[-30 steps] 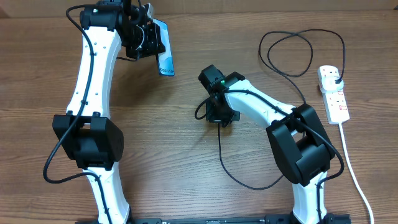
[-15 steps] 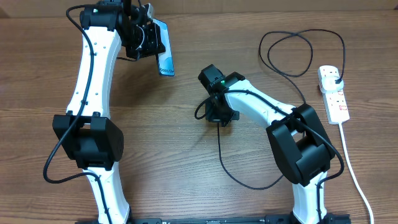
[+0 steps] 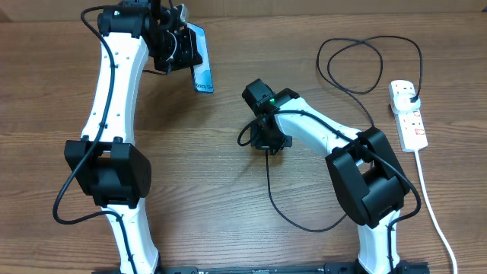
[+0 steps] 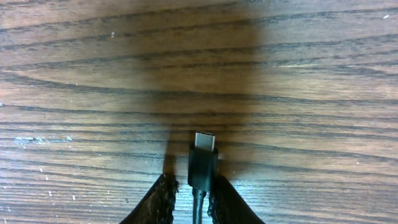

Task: Plug charger to phone and switch on socket
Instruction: 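Grasp the USB-C plug with the right gripper, tip pointing up, then raise the plug with the right gripper toward the phone's bottom port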

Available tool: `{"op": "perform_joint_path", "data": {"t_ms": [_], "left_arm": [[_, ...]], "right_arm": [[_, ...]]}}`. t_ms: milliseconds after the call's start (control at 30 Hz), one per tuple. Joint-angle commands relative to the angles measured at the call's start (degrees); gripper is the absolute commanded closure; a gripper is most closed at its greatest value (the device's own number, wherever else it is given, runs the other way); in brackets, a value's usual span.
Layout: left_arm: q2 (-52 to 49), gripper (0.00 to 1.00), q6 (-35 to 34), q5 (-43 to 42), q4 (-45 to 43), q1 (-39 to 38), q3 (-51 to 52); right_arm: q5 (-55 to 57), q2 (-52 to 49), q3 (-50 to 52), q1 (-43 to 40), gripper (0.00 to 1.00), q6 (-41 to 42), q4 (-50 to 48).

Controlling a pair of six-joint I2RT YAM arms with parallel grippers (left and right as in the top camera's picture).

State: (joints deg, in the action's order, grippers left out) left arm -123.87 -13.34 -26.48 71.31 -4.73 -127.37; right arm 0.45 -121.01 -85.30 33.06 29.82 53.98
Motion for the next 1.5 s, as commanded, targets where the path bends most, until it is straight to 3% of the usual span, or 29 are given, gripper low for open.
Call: {"op": "perform_joint_path", "data": {"t_ms": [0,967,1167,1300,1467], "left_arm": [[0.66,0.96,-0.02,-0.52,-0.24,0.33,-0.7],[0.66,0.96,0.22,-3.26,-0.46,0.33,-0.7],[0.66,0.96,8.26,-19.15,-4.39,0.33,-0.7],[0.66,0.96,9.57,-32.68,-8.94,0.33,-0.7],[0.66,0.96,9.55,-46.64,-13.57,0.33,-0.7]], "right_arm": [[0.7,-0.63,1.7,-0.07,0.8,0.2,0.55],[0.55,-0.55,1.27,-0.09,0.96,-1.44,-0.09],[-9.51,2.05,-3.08,-1.97,0.96,-8.66,1.16],[-30.64,8.83,-5.01,-6.95,0.96,-20.35,0.76],[-50.23,13.81,-5.01,-13.57,0.96,-28.74,1.14]]}}
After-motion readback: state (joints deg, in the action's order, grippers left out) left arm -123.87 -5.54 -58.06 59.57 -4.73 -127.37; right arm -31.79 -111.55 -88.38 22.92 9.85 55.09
